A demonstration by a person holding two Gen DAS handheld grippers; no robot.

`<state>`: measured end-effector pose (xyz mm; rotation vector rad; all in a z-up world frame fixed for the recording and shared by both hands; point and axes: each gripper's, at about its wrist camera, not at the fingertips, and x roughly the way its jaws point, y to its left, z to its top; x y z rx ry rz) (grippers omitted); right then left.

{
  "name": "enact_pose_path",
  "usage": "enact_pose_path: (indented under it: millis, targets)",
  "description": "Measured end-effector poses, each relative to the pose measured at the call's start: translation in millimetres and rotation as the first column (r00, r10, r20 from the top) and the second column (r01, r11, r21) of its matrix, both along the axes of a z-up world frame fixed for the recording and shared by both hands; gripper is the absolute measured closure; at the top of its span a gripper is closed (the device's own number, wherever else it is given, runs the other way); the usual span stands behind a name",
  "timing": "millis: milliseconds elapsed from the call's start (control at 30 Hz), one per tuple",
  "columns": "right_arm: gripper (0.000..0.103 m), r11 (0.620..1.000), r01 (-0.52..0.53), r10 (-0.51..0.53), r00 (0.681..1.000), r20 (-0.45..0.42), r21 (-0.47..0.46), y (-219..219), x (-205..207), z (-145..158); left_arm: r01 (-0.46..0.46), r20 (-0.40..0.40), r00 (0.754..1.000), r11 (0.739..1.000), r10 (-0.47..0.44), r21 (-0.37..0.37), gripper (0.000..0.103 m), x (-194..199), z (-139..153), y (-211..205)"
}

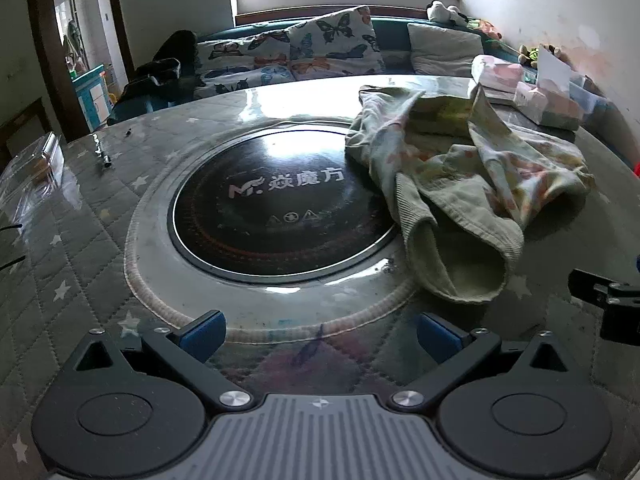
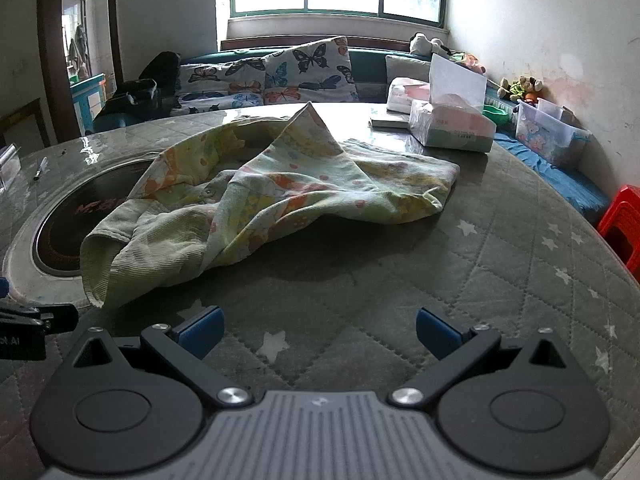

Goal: Fold clothes
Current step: 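Move both grippers toward the crumpled pastel striped shirt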

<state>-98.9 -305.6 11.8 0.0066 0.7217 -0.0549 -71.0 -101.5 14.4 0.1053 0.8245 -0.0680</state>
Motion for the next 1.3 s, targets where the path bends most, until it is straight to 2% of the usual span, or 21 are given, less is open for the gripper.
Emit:
enact_pose_path:
  millis: [1300]
  targets:
    - [0.000, 0.999, -0.045, 0.045, 0.999, 0.001, 0.004, 12, 19, 6, 0.002, 0.007, 1.000, 1.000, -0.002, 0.015, 0.000, 12, 8, -8]
